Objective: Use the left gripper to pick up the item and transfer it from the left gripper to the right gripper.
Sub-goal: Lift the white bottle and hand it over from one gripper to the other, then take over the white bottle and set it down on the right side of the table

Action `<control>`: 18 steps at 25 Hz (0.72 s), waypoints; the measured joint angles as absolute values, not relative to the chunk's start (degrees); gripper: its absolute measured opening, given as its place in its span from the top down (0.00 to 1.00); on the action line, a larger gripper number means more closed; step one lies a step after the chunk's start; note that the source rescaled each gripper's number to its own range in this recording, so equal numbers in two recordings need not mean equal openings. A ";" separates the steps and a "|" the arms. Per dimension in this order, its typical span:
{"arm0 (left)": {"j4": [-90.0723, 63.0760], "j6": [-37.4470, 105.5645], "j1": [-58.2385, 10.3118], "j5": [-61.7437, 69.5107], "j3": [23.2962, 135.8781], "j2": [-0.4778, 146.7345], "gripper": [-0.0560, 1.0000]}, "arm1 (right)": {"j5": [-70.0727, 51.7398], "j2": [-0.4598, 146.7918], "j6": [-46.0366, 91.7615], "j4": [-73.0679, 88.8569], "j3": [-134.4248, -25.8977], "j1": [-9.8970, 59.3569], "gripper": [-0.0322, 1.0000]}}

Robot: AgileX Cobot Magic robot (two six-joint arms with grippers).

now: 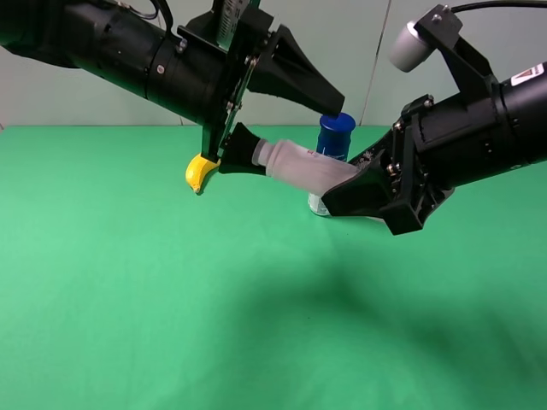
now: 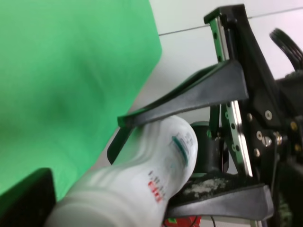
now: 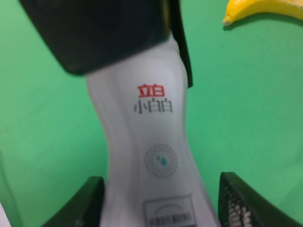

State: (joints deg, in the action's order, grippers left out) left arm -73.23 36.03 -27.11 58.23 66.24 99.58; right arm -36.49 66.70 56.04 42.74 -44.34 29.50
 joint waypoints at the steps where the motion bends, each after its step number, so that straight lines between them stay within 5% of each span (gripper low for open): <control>1: -73.23 35.96 -27.11 58.23 66.24 99.58 0.05 | -36.49 66.70 56.04 42.70 -44.34 29.50 0.76; 18: -69.01 35.87 -27.11 58.12 66.24 99.58 0.00 | -36.68 66.70 56.04 42.70 -44.34 29.50 0.78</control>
State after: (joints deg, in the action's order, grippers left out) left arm -69.01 35.87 -27.11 58.12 66.24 99.58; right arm -36.68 66.70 56.04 42.70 -44.34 29.50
